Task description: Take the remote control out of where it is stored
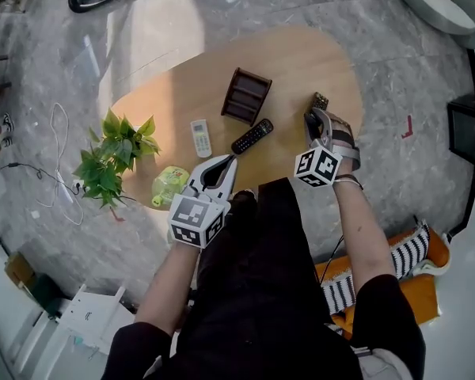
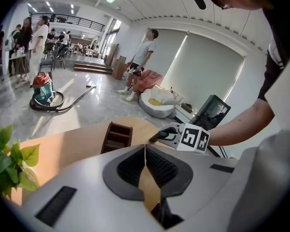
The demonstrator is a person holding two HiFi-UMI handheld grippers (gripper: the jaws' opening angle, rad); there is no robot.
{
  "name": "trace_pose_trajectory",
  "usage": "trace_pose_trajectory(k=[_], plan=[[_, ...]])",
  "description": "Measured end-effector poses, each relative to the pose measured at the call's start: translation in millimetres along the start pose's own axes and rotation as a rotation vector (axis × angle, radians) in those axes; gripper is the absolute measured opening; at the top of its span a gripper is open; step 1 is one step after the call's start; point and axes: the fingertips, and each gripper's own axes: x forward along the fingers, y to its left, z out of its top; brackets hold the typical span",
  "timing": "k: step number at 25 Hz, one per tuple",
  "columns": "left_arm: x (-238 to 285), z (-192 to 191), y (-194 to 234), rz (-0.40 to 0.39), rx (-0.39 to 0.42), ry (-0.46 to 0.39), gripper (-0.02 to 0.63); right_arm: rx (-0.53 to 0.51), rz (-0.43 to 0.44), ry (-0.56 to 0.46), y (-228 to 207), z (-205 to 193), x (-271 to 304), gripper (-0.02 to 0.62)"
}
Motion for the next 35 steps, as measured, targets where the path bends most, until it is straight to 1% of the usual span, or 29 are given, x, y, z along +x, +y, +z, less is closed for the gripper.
trace_pose_trajectory(k=[3, 5, 8, 11, 13, 17, 20, 24, 26, 29, 32, 35], plan=[[-3.3, -18.0, 3.0, 0.01, -0.024, 0.014, 0.009, -0.267, 0.045, -0.017, 35.9, 2.3, 1.7, 0.11], [-5.4, -30.6, 6.3, 0.02, -0.043, 0.021, 0.009, -0.4, 0.081, -0.031, 58.3, 2.0, 4.2, 0.112], [-7.3, -47.4, 12.9, 0.031, -0.073, 0.023, 0.009, -0.527, 0.117, -0.05, 82.8, 0.3, 11.8, 0.112], [-8.5, -58.9, 24.6, 0.041, -0.086, 0.021, 0.009, -0.59, 0.147, -0.054, 96.1, 0.3, 27.3, 0.113], [-12.0, -65.6, 33.3, 0.049, -0.085, 0.023, 0.009, -0.61, 0.179, -0.048, 102.4, 1.3, 36.9, 0.115], [-18.3, -74.0, 51.8, 0.067, -0.064, 0.032, 0.009, -0.624, 0.269, -0.035, 113.4, 2.2, 56.9, 0.118], [-23.4, -81.0, 59.6, 0.082, -0.083, 0.027, 0.009, -0.651, 0.328, -0.034, 118.9, 1.3, 67.3, 0.118], [-29.4, -98.7, 60.7, 0.09, -0.131, 0.028, 0.009, -0.715, 0.362, -0.017, 128.9, -6.3, 74.9, 0.118], [-30.7, -107.7, 58.8, 0.086, -0.142, 0.039, 0.009, -0.722, 0.364, 0.003, 133.2, -11.9, 77.1, 0.118], [-31.3, -114.2, 57.8, 0.082, -0.144, 0.048, 0.009, -0.67, 0.368, 0.024, 134.5, -16.8, 79.3, 0.118], [-32.5, -113.8, 58.7, 0.084, -0.135, 0.044, 0.009, -0.591, 0.404, 0.041, 133.8, -17.8, 78.8, 0.118], [-34.5, -109.7, 60.8, 0.09, -0.141, 0.029, 0.009, -0.534, 0.43, 0.064, 133.1, -17.3, 76.4, 0.165]])
